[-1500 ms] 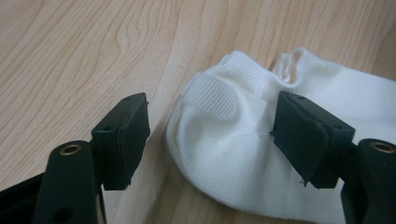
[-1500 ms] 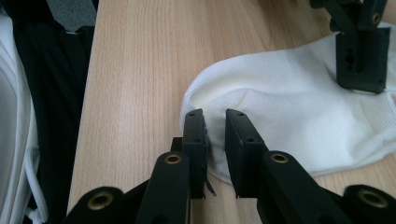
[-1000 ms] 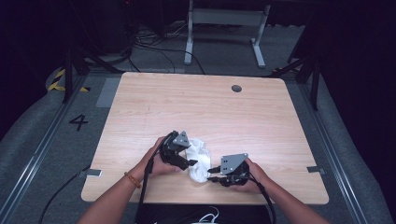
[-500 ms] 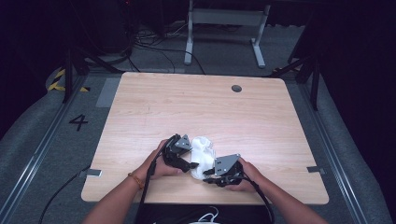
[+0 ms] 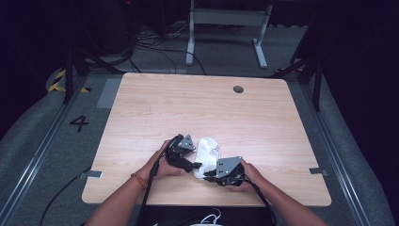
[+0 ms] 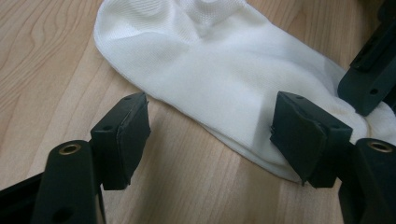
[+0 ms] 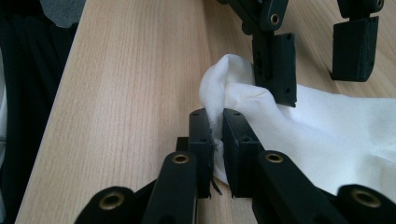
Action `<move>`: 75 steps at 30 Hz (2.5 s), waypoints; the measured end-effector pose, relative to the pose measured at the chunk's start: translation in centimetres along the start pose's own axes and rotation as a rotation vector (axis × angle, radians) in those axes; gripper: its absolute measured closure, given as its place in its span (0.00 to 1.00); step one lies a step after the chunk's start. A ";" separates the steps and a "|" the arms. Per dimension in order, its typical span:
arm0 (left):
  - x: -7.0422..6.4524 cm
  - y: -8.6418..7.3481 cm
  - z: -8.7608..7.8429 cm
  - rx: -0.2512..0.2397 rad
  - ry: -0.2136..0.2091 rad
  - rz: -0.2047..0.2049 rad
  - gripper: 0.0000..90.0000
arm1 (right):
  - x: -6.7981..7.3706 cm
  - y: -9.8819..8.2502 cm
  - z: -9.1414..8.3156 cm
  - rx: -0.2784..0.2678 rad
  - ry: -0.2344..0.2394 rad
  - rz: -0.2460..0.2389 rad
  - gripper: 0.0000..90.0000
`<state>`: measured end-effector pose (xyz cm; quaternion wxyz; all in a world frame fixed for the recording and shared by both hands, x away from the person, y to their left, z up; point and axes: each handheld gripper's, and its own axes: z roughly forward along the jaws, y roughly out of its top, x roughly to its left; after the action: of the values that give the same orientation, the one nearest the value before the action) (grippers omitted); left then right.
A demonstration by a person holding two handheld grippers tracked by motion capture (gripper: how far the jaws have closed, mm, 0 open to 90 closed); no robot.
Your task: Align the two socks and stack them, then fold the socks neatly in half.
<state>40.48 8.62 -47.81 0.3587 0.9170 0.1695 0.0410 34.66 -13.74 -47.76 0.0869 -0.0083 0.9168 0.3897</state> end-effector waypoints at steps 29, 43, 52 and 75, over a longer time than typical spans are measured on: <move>-0.2 1.3 1.5 -0.019 -0.012 0.020 0.27 | 1.9 -0.3 -3.3 -0.028 0.056 0.012 0.96; 0.2 1.8 1.1 -0.035 0.022 -0.006 0.24 | 2.6 -0.5 -4.4 -0.009 0.037 0.030 0.96; 0.2 1.5 1.5 -0.006 0.019 0.000 0.23 | 2.4 -0.1 -4.4 -0.016 0.034 0.017 0.96; 0.2 1.2 1.3 -0.005 0.024 -0.002 0.22 | 2.4 0.0 -6.8 -0.059 -0.050 0.028 0.96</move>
<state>41.32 6.99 -47.99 0.3591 0.9154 0.1745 0.0519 31.23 -18.52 -43.49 0.1042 0.0119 0.9024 0.4179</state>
